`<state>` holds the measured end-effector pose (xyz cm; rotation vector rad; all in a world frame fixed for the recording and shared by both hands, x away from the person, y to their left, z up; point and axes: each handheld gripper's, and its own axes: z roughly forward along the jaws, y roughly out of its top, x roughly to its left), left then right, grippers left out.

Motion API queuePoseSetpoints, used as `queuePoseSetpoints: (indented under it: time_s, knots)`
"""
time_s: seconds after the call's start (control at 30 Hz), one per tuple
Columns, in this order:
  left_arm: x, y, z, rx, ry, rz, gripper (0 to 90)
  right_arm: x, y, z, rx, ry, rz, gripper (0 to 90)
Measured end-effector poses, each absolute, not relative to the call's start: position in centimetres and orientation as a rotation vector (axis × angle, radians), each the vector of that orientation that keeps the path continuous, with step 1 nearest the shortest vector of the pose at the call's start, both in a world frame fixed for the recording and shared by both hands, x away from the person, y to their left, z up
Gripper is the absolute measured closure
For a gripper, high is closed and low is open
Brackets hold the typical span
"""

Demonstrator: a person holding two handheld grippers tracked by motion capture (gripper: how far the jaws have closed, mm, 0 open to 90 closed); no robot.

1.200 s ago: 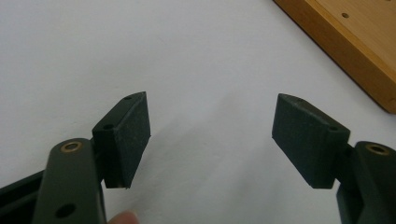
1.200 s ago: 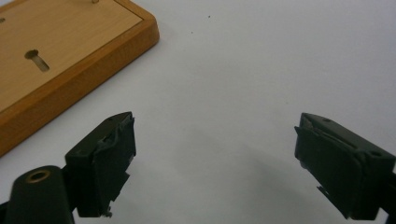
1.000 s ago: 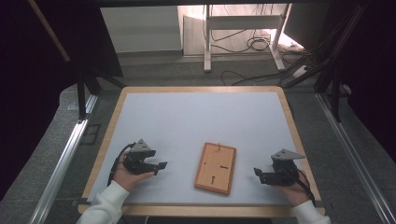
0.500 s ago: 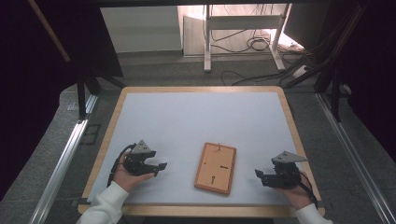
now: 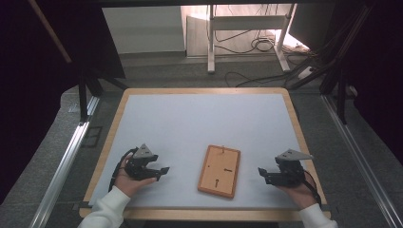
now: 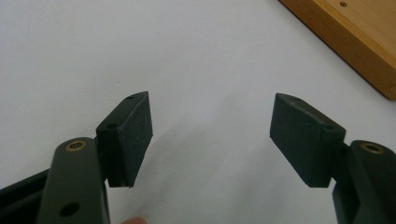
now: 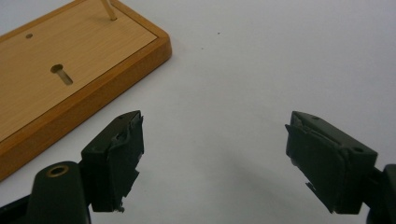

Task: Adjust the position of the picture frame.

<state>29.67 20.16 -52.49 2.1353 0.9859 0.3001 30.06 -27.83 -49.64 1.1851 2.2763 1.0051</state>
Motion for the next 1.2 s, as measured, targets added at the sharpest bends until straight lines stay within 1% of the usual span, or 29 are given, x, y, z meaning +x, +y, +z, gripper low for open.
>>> queuePoseSetpoints:
  time_s: [0.3,0.6,0.83,0.87,1.0,1.2]
  knots:
    - [29.7,20.2,-52.7,2.146,0.979,0.292,28.9,30.7,-26.6,-49.7,1.139,2.315,1.01,22.0]
    - [29.7,20.0,-52.9,2.153,0.978,0.285,28.6,32.3,-23.4,-49.6,1.053,2.359,1.015,23.1]
    - [29.6,20.0,-52.9,2.153,0.983,0.283,28.6,33.3,-21.6,-49.2,1.003,2.38,1.044,26.6]
    - [29.7,20.1,-52.9,2.154,0.98,0.29,28.6,33.6,-20.8,-49.1,0.983,2.392,1.049,27.8]
    - [29.7,20.2,-52.8,2.144,0.985,0.291,28.7,34.0,-19.9,-49.2,0.954,2.416,1.045,30.1]
    - [29.7,20.1,-53.0,2.154,0.986,0.283,28.7,35.3,-18.1,-49.3,0.907,2.454,1.067,40.4]
